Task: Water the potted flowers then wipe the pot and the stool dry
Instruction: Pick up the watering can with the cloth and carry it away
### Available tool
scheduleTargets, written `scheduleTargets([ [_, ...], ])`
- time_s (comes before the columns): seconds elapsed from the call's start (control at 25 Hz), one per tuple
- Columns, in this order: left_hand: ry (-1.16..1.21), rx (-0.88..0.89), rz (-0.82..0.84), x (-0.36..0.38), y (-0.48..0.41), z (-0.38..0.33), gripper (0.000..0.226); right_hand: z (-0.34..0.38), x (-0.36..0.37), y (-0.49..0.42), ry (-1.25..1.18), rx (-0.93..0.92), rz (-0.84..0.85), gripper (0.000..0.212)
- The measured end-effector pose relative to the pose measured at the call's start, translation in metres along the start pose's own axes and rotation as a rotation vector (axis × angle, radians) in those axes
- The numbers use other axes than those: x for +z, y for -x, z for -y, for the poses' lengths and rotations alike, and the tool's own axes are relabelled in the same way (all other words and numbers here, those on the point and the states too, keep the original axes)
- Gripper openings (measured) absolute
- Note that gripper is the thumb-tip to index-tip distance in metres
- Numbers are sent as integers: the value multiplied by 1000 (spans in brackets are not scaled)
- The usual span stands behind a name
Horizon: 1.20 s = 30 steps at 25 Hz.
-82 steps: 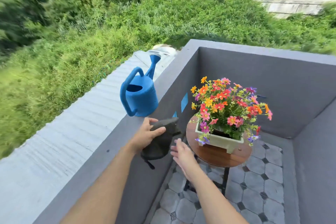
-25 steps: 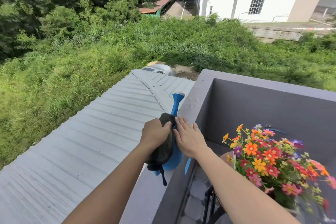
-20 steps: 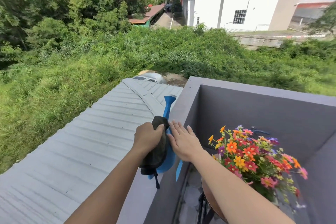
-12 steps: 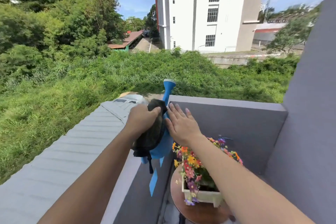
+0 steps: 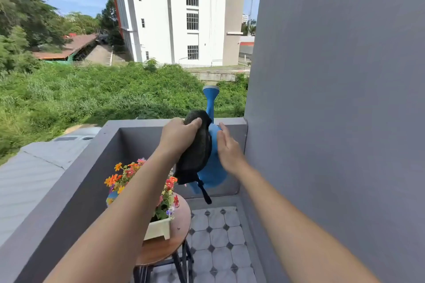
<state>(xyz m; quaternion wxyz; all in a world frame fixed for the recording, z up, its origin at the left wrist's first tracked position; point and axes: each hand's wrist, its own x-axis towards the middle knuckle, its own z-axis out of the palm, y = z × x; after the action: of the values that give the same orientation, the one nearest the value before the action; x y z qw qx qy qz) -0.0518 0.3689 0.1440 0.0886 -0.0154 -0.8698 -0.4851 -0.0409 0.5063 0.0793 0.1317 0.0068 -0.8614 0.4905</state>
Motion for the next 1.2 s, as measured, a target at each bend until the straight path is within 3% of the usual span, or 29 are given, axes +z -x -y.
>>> scheduleTargets([
  [0.12, 0, 21, 128, 57, 20, 11, 40, -56, -5, 33, -133, 134, -216, 45],
  [0.24, -44, 18, 231, 116, 42, 43, 42, -121, -2, 66, -118, 232, -276, 44],
  [0.48, -94, -4, 332, 217, 90, 156, 35, -265, 43, 129, -27, 412, -132, 44],
  [0.64, -104, -57, 377, 293, 107, 273, 32, -387, 111, 161, -9, 489, -86, 45],
  [0.96, -113, -230, 349, 442, 126, 511, 30, -612, 245, 187, 6, 617, 88, 47],
  [1.2, -84, -355, 314, 540, 135, 641, 36, -759, 307, 186, -48, 675, 272, 49],
])
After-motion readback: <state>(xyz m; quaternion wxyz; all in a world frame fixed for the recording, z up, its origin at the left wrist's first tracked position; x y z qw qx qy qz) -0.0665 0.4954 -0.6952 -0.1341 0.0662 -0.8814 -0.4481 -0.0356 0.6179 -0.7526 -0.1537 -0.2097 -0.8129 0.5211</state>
